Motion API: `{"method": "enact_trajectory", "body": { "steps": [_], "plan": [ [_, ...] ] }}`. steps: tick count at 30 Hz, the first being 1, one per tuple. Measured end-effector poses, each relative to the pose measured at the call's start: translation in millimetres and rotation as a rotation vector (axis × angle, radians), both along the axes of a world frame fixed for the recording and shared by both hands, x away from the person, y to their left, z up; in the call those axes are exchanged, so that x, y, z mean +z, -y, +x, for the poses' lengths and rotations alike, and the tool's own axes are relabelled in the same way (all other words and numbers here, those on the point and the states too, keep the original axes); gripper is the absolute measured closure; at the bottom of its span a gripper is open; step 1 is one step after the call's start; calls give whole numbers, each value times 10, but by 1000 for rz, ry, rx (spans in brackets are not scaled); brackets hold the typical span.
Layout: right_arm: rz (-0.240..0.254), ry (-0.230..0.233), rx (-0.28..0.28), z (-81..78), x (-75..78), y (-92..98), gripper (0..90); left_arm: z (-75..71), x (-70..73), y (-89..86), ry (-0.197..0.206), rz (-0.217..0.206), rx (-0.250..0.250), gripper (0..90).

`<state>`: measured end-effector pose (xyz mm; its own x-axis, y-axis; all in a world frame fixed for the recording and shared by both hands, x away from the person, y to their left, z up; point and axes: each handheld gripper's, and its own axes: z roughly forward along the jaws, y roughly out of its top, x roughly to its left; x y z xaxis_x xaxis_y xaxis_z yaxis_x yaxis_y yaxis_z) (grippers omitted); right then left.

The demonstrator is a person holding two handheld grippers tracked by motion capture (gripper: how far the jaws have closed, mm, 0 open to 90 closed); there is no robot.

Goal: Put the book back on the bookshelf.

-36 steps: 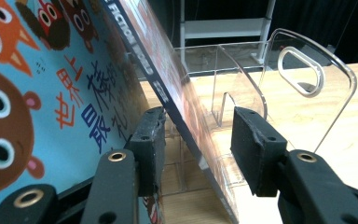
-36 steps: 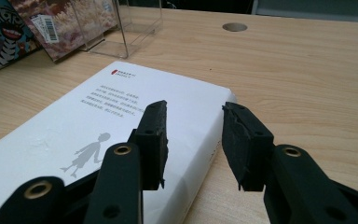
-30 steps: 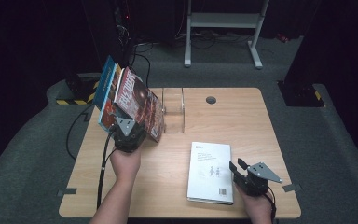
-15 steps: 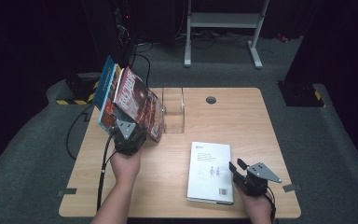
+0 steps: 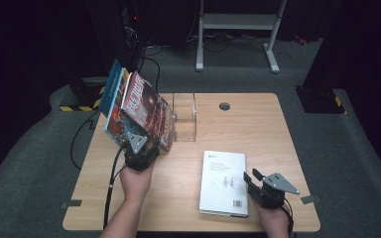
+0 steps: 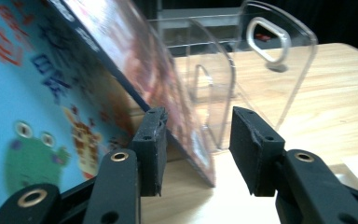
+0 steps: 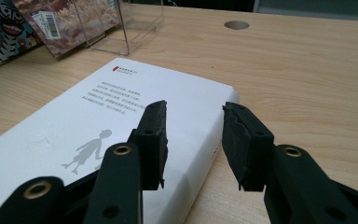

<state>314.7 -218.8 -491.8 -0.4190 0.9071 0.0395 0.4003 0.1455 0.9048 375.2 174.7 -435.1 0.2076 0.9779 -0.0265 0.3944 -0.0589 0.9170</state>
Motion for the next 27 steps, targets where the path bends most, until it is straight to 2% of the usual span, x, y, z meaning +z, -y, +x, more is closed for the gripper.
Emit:
{"method": "enact_trajectory", "body": {
  "steps": [10, 13, 19, 24, 27],
  "plan": [
    [-1, 0, 1, 0, -2, 0, 599, -92, -132, 62, -46, 2, -84, 571],
    [-2, 0, 3, 1, -4, 1, 598, -128, -175, 73, -69, -14, -113, 572],
    [-6, -1, 7, 1, -8, -6, 595, -209, -267, 117, -109, -33, -195, 580],
    [-8, -6, 11, 3, -11, -5, 590, -262, -354, 151, -143, -29, -257, 568],
    [-9, -5, 13, 2, -12, -10, 588, -287, -428, 164, -174, -43, -295, 564]
  ]
}}
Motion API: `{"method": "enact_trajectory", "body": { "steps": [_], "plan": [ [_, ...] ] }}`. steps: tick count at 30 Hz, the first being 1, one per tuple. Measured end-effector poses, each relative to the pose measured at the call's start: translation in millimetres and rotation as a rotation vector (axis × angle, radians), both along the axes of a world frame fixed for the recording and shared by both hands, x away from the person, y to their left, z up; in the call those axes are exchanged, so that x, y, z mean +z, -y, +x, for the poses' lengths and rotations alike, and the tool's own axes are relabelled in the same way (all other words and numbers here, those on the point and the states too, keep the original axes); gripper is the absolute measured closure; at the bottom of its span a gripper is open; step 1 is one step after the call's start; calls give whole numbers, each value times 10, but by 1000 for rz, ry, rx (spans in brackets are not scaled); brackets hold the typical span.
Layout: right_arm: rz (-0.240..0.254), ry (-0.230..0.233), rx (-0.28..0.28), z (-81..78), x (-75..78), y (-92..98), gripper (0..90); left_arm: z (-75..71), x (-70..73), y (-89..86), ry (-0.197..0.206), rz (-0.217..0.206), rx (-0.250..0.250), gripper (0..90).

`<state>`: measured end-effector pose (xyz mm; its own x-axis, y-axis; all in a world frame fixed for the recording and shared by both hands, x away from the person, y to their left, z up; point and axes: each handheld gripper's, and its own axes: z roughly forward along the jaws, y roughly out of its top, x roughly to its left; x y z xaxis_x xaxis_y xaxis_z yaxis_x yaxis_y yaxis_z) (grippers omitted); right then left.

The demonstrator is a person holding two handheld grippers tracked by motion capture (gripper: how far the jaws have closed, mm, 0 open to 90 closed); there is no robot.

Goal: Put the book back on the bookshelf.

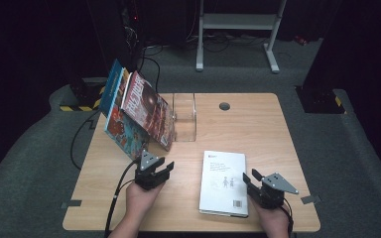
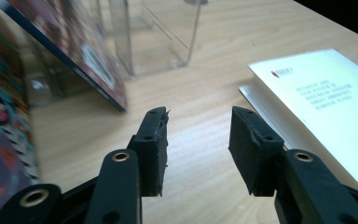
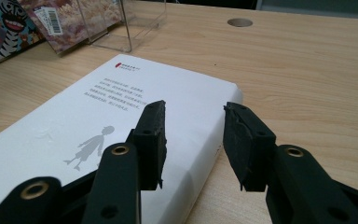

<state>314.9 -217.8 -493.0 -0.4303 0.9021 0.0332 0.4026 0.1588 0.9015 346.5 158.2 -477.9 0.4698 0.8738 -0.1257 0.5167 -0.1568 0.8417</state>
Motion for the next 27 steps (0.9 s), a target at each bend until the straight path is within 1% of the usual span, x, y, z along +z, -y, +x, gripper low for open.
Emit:
{"method": "enact_trajectory", "body": {
  "steps": [3, 5, 10, 11, 14, 15, 17, 19, 22, 23, 24, 25, 27],
  "plan": [
    [-1, -2, 0, 2, -2, 1, 587, -14, -71, 14, -22, 7, -31, 550],
    [0, -3, 0, 2, -4, 1, 588, -30, -120, 25, -37, 0, -48, 543],
    [0, -6, 2, 3, -10, -1, 588, -68, -223, 35, -59, -3, -93, 506],
    [-1, -7, 2, 2, -11, -1, 588, -74, -235, 38, -64, -4, -99, 496],
    [-1, -11, 5, 3, -16, 2, 587, -95, -276, 46, -79, 11, -130, 481],
    [-1, -12, 5, 3, -17, 3, 587, -108, -288, 54, -87, 4, -133, 475],
    [2, -15, 4, 1, -18, 3, 585, -126, -312, 55, -89, 5, -146, 474],
    [-1, -16, 6, 0, -20, 5, 578, -144, -333, 58, -93, 16, -158, 467],
    [-3, -24, 13, 4, -25, 7, 560, -154, -365, 55, -99, 9, -186, 462],
    [2, -33, 15, 2, -25, 2, 552, -155, -375, 56, -103, 13, -190, 445],
    [2, -36, 16, 2, -26, 0, 549, -151, -388, 52, -101, 28, -207, 430],
    [1, -42, 18, 1, -28, -5, 547, -150, -394, 53, -101, 38, -211, 406],
    [-7, -48, 22, 0, -27, -21, 539, -145, -413, 61, -111, 41, -220, 387]
  ]
}}
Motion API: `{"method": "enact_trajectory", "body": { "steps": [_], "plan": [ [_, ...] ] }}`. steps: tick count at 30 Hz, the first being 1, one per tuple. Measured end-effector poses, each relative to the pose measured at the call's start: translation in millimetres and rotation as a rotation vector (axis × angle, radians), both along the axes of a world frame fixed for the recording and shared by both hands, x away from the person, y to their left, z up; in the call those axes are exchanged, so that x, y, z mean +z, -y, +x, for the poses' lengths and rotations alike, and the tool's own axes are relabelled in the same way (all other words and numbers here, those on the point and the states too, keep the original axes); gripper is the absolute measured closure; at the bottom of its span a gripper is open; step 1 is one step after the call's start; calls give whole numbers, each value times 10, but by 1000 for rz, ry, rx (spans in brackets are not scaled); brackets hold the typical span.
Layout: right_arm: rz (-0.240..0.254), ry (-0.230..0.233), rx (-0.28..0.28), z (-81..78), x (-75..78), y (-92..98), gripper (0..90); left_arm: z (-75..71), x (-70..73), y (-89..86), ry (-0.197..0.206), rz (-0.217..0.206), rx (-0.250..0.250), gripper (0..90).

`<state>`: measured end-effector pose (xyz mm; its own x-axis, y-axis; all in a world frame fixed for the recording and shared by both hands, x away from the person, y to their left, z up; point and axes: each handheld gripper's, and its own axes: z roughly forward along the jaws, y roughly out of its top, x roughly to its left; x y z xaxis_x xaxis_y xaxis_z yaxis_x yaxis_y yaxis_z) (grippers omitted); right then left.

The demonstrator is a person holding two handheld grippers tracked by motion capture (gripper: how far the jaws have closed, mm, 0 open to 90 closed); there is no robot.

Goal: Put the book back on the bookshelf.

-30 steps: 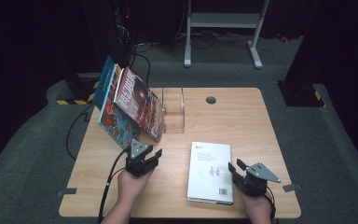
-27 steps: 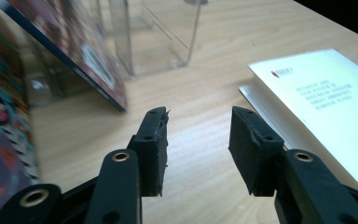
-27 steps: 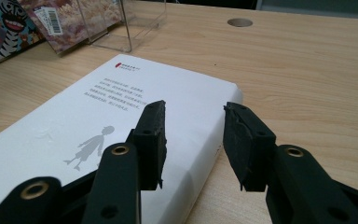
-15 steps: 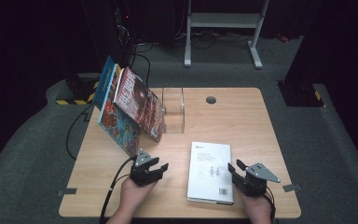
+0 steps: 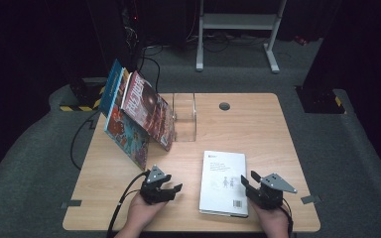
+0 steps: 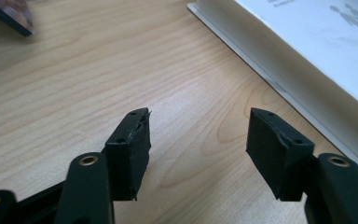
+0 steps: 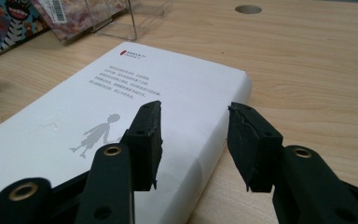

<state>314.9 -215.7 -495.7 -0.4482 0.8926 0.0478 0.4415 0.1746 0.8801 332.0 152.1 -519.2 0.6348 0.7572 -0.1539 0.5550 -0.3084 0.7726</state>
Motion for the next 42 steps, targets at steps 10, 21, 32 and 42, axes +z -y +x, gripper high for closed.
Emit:
{"method": "enact_trajectory", "body": {
  "steps": [10, 21, 32, 42],
  "plan": [
    [-54, -84, 12, 17, -6, -1, 490, -9, -25, 24, -25, -2, -13, 284],
    [-43, -129, 22, -147, -4, -16, 385, -22, -19, 31, -18, -47, -22, 266],
    [71, -273, 36, -86, -82, -44, 224, -37, -8, 73, -5, -83, -39, 227],
    [90, -286, 33, -111, -118, -155, 165, -45, 17, 90, -15, -137, -46, 210]
  ]
}}
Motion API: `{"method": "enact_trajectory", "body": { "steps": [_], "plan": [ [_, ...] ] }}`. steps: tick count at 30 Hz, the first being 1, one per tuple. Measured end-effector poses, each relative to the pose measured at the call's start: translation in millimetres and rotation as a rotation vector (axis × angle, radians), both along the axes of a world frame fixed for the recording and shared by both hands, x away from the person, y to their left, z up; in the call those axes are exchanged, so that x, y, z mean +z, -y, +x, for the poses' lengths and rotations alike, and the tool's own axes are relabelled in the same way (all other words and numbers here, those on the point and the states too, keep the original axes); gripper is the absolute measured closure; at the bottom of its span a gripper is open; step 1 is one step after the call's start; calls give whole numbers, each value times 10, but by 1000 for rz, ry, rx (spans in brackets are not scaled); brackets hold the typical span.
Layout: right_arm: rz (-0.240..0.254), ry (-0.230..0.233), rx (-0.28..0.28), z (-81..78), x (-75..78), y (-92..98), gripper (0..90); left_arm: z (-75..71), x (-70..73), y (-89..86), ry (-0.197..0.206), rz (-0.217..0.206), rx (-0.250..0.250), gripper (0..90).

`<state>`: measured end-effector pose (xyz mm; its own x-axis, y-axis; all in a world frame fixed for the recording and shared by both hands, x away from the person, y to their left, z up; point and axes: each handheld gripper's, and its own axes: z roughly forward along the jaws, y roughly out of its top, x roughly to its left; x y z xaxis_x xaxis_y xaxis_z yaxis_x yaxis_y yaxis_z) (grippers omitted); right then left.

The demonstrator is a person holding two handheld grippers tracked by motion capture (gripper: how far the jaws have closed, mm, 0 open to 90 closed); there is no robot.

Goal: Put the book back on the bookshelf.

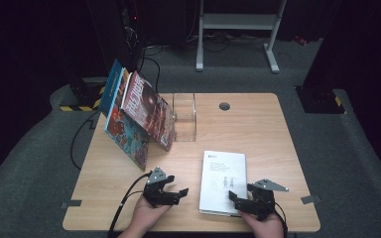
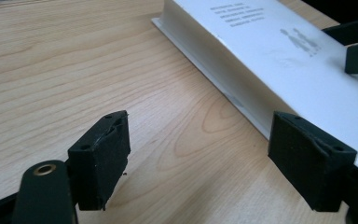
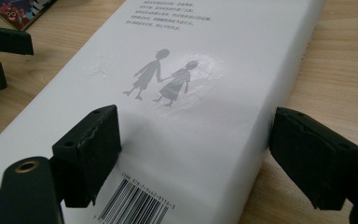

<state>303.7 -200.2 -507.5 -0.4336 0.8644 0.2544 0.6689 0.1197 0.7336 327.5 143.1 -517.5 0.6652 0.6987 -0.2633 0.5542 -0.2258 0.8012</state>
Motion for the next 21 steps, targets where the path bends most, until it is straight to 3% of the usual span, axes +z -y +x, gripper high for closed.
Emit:
{"method": "enact_trajectory", "body": {
  "steps": [5, 14, 21],
  "plan": [
    [-13, -3, -6, -23, 11, -17, 171, -11, 8, 57, 8, -5, -29, 210],
    [-10, 4, -25, -49, 8, -36, 178, -13, 21, 80, 10, -24, -36, 211],
    [-11, 5, -46, -65, 8, -57, 183, -12, 9, 94, 11, -3, -38, 212]
  ]
}}
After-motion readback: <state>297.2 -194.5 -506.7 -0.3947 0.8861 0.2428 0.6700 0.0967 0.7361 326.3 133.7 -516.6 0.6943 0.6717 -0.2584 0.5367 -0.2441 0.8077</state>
